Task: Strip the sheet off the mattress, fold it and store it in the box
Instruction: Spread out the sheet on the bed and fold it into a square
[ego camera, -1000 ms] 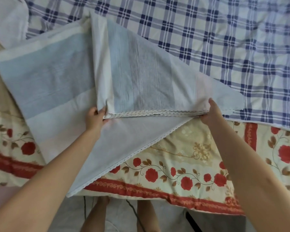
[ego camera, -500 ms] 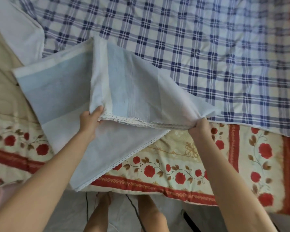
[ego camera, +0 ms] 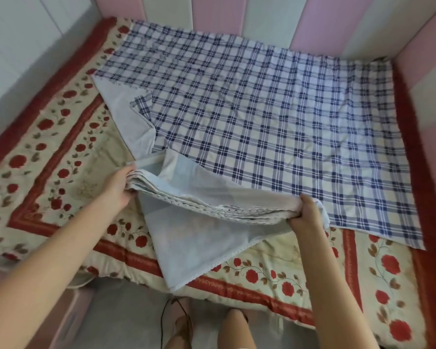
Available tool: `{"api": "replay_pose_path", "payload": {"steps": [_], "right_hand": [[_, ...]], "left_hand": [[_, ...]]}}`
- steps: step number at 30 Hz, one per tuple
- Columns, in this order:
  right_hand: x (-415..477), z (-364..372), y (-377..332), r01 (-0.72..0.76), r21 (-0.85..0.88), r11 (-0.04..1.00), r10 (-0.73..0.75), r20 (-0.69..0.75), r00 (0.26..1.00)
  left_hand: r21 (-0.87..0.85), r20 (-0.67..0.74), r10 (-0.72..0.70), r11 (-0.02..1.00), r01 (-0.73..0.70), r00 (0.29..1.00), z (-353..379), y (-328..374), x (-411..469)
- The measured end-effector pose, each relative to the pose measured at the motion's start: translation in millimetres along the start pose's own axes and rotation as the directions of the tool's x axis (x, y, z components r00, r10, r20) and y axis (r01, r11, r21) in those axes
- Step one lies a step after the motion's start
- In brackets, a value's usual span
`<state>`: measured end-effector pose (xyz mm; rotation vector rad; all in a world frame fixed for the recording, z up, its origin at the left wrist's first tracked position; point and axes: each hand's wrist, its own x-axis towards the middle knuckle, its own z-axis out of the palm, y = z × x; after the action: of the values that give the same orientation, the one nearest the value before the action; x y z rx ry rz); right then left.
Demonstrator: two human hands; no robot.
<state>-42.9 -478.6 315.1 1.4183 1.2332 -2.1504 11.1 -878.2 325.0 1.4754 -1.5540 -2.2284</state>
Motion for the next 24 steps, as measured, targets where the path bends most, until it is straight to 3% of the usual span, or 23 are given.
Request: {"api": "replay_pose_path", "payload": {"steps": [6, 8, 12, 15, 17, 20, 21, 22, 24], "right_hand": [[-49, 40, -33, 0.067, -0.027, 0.997, -0.066, 0.024, 0.998], [-71, 70, -64, 0.163, -0.059, 0.985, -0.158, 0.079, 0.984], [-130, 132, -139, 0.382, -0.18, 0.907, -0.359, 0.145, 0.922], [-212, 175, -198, 0.599, -0.232, 0.766, -0.527, 0.307, 0.793], [-268, 199, -232, 0.734, -0.19, 0.652, -0.62, 0.422, 0.661], [-356, 232, -284, 0.832, 0.103, 0.545, -0.764, 0.469, 0.443], [-376, 241, -303, 0.798, 0.242, 0.552, -0.799, 0.426, 0.424], [-384, 244, -318, 0.767, 0.289, 0.573, -0.794, 0.43, 0.431], [-372, 246, -352, 0.762, 0.34, 0.551, -0.8, 0.477, 0.365]], "left_hand": [[-0.027, 0.041, -0.035, 0.999, 0.036, 0.999, 1, 55, -27], [-0.08, 0.024, 0.015, 0.997, -0.013, 1.0, 16, 100, -46], [-0.34, 0.168, 0.184, 0.933, -0.118, 0.968, 48, 220, -102], [-0.524, 0.166, 0.436, 0.799, -0.295, 0.884, 66, 311, -157], [-0.59, 0.079, 0.545, 0.701, -0.401, 0.835, 70, 368, -181], [-0.652, 0.021, 0.674, 0.569, -0.501, 0.738, 66, 436, -238], [-0.69, 0.012, 0.716, 0.512, -0.512, 0.698, 64, 452, -259], [-0.702, 0.014, 0.735, 0.49, -0.517, 0.677, 63, 457, -270], [-0.673, 0.029, 0.751, 0.503, -0.543, 0.66, 69, 457, -282]]}}
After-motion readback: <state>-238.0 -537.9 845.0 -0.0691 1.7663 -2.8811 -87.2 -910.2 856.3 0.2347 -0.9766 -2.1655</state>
